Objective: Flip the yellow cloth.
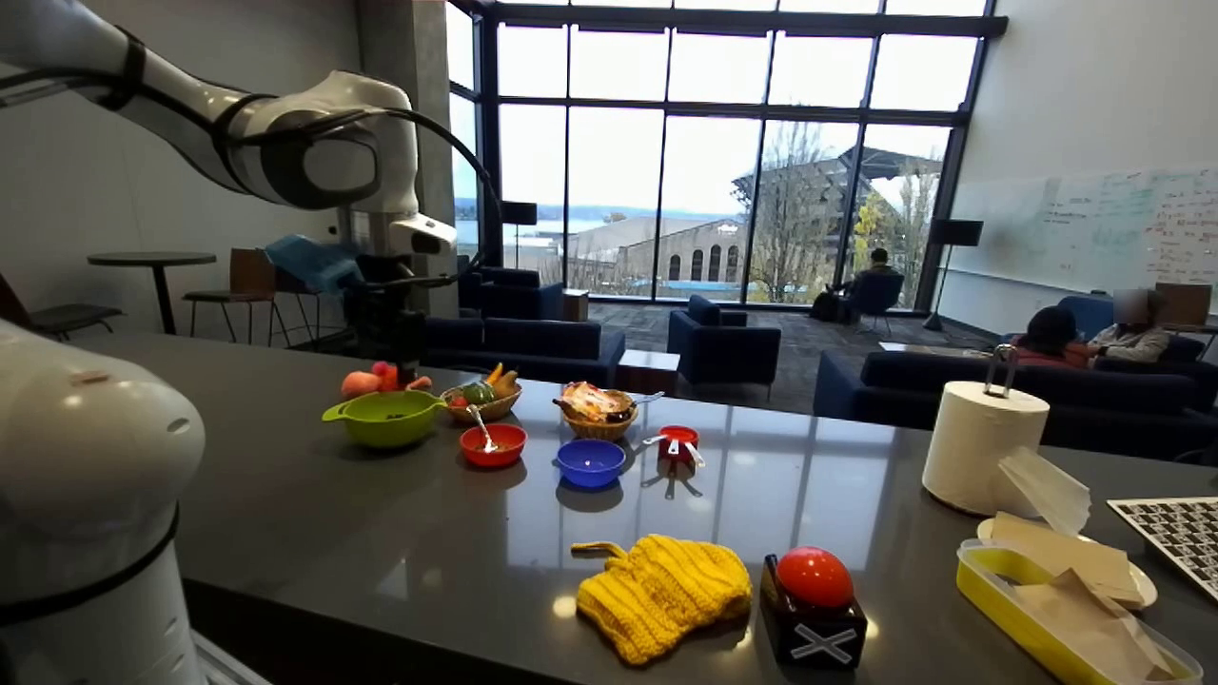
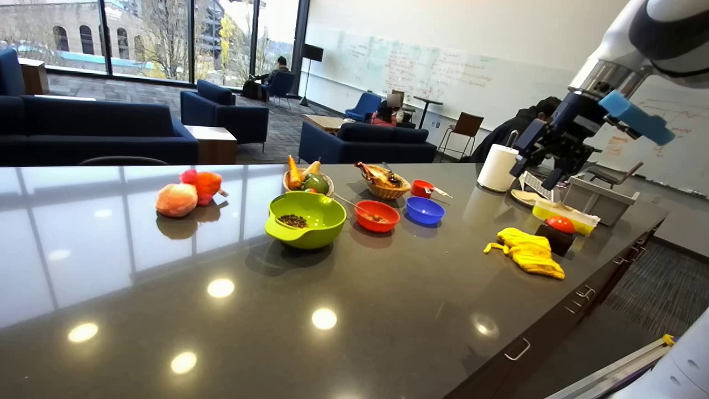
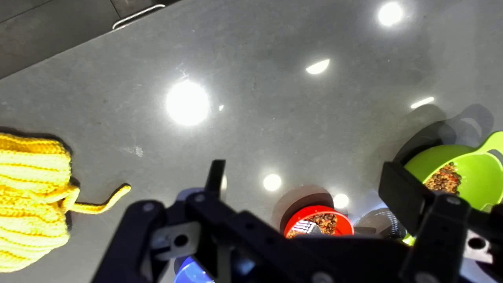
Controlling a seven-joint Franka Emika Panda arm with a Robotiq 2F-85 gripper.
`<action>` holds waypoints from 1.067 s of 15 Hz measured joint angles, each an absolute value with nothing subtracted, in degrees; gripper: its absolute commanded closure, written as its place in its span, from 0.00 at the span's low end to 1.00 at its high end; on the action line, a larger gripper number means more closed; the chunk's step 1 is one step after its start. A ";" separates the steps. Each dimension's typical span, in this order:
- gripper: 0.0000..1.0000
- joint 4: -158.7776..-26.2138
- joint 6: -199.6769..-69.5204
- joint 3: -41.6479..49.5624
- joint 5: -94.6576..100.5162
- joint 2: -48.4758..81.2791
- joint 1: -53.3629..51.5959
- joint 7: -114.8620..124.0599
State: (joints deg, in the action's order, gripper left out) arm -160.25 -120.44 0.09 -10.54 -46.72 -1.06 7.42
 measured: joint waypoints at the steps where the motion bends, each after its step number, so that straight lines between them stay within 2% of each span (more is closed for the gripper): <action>1: 0.00 -160.23 -122.14 0.09 -10.54 -45.45 -0.93 7.40; 9: 0.00 -158.12 -139.67 0.31 -8.75 -29.48 1.31 5.86; 16: 0.00 -153.71 -146.34 2.50 0.30 -16.63 7.35 5.26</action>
